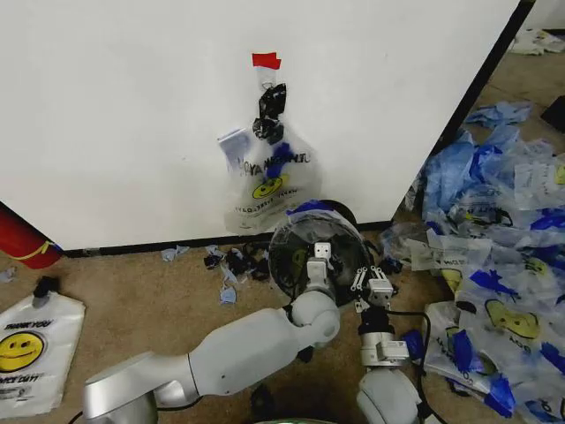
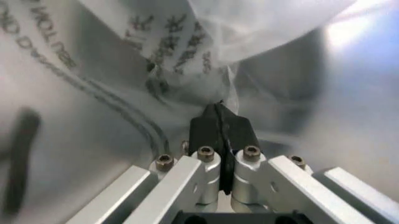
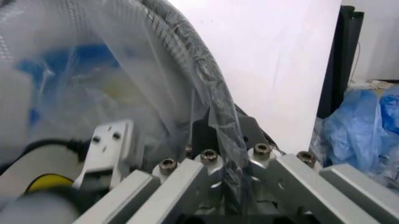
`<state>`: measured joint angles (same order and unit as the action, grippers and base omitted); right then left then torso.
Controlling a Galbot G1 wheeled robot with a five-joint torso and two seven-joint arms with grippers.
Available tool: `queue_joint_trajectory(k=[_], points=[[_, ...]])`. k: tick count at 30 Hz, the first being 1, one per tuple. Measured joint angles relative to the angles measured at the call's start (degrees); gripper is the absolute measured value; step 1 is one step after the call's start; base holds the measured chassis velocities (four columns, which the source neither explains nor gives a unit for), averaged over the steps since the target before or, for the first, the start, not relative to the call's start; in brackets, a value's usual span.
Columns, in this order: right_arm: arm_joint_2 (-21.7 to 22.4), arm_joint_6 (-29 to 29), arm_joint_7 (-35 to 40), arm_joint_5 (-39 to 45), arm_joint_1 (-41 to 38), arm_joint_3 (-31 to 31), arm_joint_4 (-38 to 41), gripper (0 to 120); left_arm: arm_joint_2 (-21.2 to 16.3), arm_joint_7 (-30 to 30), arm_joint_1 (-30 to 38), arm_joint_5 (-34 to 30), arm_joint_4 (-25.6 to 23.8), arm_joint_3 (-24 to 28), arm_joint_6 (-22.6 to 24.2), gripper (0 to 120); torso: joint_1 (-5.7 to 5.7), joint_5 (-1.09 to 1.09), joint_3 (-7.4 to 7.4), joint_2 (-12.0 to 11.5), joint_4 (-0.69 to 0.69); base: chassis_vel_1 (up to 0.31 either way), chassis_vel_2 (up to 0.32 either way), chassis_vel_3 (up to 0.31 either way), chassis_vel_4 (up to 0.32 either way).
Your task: Pick up the garbage bag from the wall and place it over the trash bin.
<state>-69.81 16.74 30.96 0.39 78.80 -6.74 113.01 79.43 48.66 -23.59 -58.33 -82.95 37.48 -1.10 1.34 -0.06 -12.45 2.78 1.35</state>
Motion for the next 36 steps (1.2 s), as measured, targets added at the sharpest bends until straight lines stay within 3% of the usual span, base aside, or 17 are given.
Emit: queue_joint_trajectory(k=[11, 17, 26, 36], points=[[-0.25, 0.12, -0.47, -0.24, 0.67, 0.11, 0.65, 0, -0.53, -0.15, 1.61, -0.54, 1.26, -0.98, -0.42, 0, 0.00, 0.00, 0.00, 0.00, 0.00, 0.000, 0.000, 0.000, 0.000], [-0.15, 0.17, -0.48, 0.93, 0.19, -0.05, 0.41, 0, -1.59, 0.14, -0.90, -0.71, -1.61, -0.41, -0.15, 0, 0.00, 0.00, 0.00, 0.00, 0.00, 0.000, 0.000, 0.000, 0.000], [0.03, -1.87, 1.16, 12.12, -1.59, 1.67, 0.02, 0, -2.04, 0.87, -1.89, -3.01, -7.28, 0.36, 0.22, 0, 0.00, 0.01, 0.00, 0.00, 0.00, 0.000, 0.000, 0.000, 0.000], [-0.26, -2.45, 2.11, 15.48, -2.69, 1.97, -1.03, 0, -2.80, 1.59, -2.45, -4.09, -10.29, 0.77, 1.04, 0, 0.00, 0.00, 0.00, 0.00, -0.01, 0.000, 0.000, 0.000, 0.000]])
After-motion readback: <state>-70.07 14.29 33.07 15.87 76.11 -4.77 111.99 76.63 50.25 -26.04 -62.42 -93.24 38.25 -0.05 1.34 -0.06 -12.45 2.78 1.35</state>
